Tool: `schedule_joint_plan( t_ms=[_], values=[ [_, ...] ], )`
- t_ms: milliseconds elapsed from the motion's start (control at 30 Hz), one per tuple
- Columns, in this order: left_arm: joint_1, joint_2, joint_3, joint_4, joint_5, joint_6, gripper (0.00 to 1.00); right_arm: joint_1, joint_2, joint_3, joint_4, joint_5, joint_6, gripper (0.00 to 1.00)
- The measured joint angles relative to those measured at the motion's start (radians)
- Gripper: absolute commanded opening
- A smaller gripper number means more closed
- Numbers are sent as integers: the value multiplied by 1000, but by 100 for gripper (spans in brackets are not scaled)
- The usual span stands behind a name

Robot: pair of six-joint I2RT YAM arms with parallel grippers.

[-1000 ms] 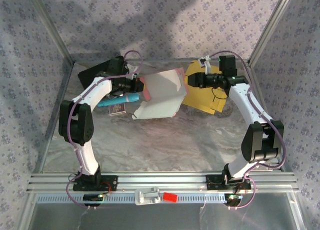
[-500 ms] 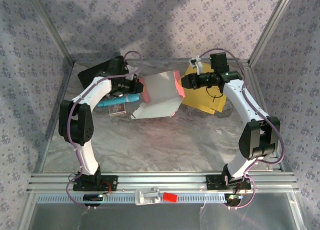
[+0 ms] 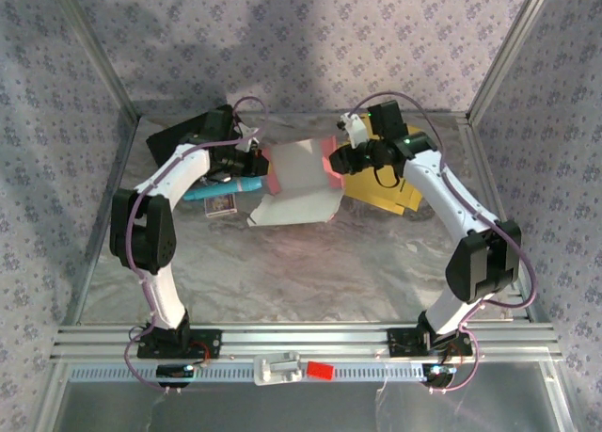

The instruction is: Fold the paper box

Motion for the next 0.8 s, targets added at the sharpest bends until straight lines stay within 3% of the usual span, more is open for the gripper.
schedule_joint_plan(
  t_ms=[167,367,800],
  values=[
    [-13,-13,0,-2,-12,1,0,16,0,2,-17,80,-8,35],
    [-16,-13,0,-10,-19,1,0,22,7,15,-35,89,-7,35],
    [-16,-13,0,-32,-53,0,0,-25,87,106,-106,-94,39,36]
  ],
)
